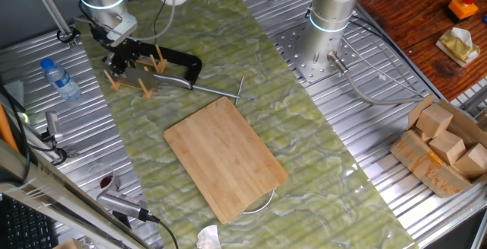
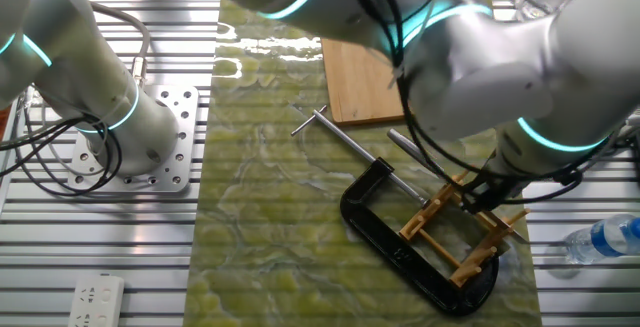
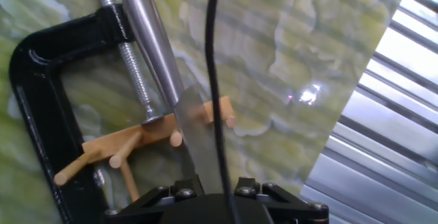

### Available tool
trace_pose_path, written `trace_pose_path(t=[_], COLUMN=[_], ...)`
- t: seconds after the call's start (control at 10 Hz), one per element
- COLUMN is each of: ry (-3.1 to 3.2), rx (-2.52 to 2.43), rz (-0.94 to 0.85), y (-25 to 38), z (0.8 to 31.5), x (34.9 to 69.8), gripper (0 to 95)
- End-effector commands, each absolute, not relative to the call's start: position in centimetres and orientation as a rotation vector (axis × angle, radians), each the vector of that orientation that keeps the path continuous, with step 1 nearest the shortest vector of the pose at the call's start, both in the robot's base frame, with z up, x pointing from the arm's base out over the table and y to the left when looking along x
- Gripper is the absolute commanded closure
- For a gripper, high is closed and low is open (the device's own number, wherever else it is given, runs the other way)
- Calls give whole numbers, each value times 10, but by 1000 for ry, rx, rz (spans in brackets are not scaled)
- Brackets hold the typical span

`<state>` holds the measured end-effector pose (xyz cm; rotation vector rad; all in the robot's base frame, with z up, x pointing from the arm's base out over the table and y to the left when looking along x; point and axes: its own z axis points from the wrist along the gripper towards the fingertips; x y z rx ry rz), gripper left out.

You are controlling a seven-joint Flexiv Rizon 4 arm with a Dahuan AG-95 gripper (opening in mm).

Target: Put the knife on the cutting board

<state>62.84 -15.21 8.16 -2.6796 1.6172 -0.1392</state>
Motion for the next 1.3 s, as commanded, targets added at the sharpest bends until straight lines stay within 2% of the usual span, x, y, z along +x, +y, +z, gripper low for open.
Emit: trace_pose_path(t=[0.1, 0.2, 0.6, 0.9, 1.3], ry=[1628, 1635, 1580, 1616, 1608], rx=[-2667, -2660, -2612, -2627, -2676], rz=[-146, -144, -224, -183, -136], y=[-154, -154, -152, -146, -146], z=[76, 74, 74, 90, 91], x=[625, 624, 626, 632, 632], gripper=[760, 950, 950, 950, 950])
